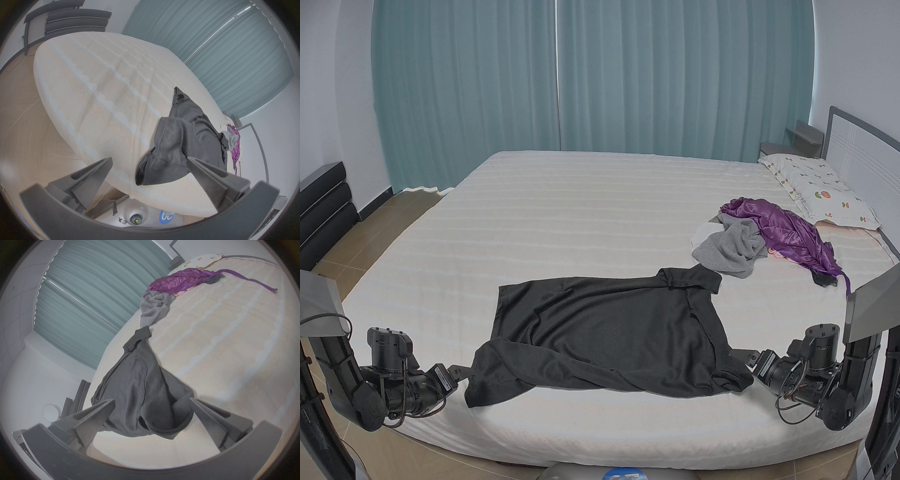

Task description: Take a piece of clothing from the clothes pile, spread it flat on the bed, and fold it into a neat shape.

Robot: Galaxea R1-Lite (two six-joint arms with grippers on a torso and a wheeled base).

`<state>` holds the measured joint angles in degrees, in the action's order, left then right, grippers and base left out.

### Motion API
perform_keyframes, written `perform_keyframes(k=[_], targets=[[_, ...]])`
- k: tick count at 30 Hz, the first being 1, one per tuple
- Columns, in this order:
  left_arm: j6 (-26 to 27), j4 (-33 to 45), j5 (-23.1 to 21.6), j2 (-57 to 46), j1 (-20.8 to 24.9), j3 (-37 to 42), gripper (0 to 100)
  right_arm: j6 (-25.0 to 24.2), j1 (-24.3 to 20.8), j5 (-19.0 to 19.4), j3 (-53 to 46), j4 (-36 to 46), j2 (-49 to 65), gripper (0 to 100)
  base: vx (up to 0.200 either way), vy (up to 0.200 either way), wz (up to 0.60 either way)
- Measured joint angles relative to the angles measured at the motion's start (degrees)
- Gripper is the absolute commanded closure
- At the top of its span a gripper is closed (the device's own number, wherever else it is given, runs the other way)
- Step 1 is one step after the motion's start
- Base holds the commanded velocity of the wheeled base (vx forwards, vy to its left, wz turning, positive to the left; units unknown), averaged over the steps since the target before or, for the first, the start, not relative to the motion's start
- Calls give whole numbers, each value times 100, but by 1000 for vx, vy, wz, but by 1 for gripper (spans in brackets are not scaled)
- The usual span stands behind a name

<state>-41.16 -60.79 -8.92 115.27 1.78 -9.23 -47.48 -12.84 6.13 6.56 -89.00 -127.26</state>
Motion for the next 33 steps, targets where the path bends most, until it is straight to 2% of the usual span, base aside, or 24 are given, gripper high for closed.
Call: perform_keyframes(k=[5,6,16,33], targets=[[-28,-16,-71,10,-38,44,0,13,-111,-33,60,2,-249,0,0,0,0],[-30,-16,-73,11,-38,46,0,20,-129,-34,83,5,-297,100,0,0,0],[-107,-18,-78,20,-46,55,0,62,-171,-66,94,2,-472,100,0,0,0],[-121,-35,-67,35,-44,44,0,62,435,-1,267,2,402,100,0,0,0]])
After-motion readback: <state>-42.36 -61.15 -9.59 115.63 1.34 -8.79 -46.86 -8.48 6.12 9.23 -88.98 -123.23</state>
